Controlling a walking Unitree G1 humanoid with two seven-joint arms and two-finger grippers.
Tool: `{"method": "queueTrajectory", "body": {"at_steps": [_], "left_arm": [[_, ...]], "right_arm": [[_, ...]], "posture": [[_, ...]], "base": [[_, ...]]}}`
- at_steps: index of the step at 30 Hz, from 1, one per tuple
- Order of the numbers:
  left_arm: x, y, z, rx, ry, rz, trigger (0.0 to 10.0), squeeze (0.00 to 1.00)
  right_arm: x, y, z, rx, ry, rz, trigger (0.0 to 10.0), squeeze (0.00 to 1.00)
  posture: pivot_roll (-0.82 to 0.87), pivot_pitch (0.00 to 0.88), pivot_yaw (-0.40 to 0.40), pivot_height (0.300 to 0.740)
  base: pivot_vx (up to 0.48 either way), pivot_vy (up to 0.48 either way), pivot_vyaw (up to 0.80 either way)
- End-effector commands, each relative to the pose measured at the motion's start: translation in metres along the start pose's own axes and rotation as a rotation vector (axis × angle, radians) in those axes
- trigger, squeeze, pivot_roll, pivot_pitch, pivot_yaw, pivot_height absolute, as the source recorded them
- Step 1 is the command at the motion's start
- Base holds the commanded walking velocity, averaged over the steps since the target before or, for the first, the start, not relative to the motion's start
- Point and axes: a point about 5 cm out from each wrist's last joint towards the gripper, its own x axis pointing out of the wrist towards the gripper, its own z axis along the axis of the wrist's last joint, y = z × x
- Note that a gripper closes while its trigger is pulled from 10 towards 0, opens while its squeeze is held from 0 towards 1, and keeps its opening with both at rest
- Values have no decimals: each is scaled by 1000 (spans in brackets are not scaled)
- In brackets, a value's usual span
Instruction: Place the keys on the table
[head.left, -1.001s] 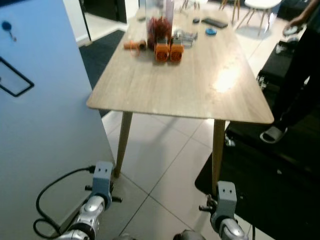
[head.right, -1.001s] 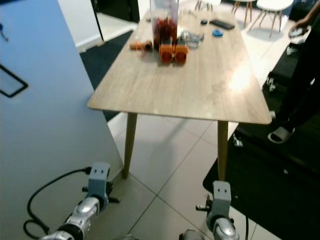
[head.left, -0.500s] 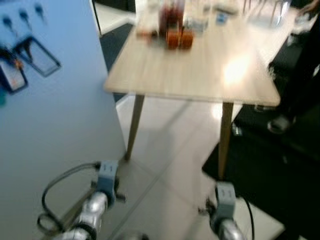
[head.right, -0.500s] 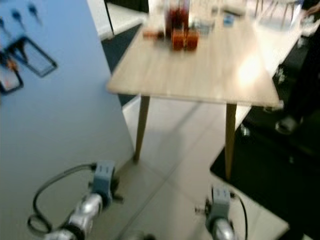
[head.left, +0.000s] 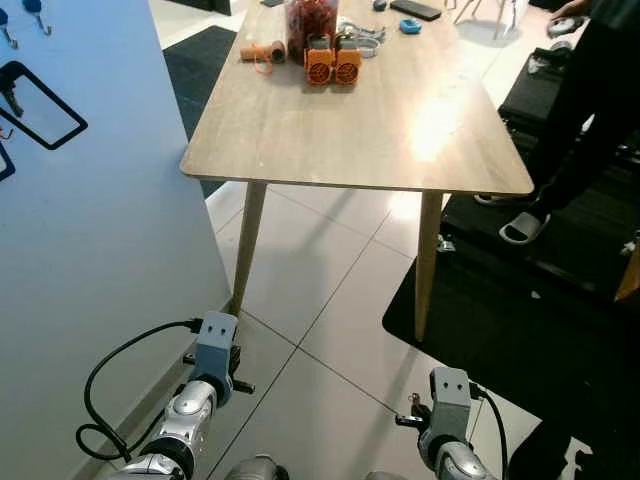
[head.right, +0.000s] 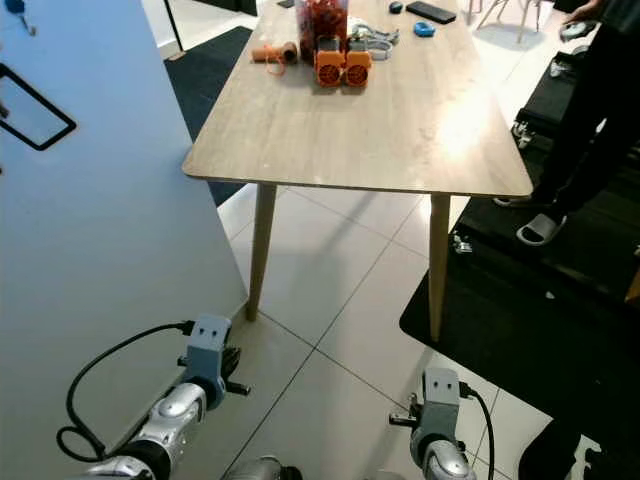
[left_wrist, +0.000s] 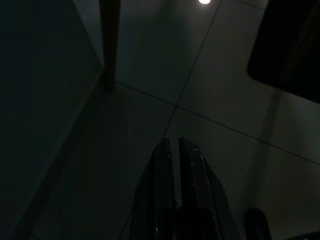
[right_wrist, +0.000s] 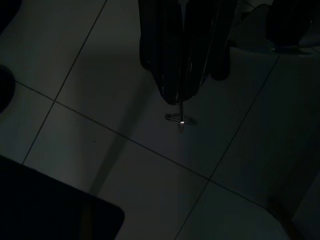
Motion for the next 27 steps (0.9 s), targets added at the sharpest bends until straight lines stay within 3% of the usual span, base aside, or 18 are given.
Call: {"method": "queueTrajectory", "body": {"at_steps": [1,27], "left_arm": [[-1,1,-3,-13,5,13,10000,0],[-3,5,-7,-46,23,40,10000,0]], "right_arm": [[-2,-1,-6,-1,22,-1,10000,0],[-2,-2,-6,-6,20,-3,10000,0]], "posture": [[56,64,4,740],[52,63,3,740]], "base": [[311,0,0],[357,0,0]]}}
